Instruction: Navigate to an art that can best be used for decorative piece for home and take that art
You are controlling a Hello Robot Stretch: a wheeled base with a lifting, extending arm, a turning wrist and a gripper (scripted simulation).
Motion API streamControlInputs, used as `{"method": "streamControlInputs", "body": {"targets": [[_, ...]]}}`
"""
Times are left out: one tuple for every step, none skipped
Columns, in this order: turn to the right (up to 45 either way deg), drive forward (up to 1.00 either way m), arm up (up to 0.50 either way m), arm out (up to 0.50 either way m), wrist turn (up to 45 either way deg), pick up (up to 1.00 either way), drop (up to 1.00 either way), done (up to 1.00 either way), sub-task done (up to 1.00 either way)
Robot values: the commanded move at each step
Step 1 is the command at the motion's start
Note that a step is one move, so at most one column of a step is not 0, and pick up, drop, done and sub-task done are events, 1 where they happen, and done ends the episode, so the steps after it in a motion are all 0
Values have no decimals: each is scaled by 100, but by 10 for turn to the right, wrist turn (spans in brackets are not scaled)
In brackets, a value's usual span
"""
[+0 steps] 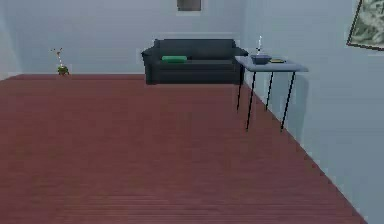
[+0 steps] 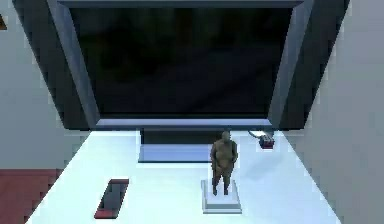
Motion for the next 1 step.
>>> {"method": "streamControlInputs", "body": {"targets": [[-450,0,0,0,0,0,0,0,0]]}}
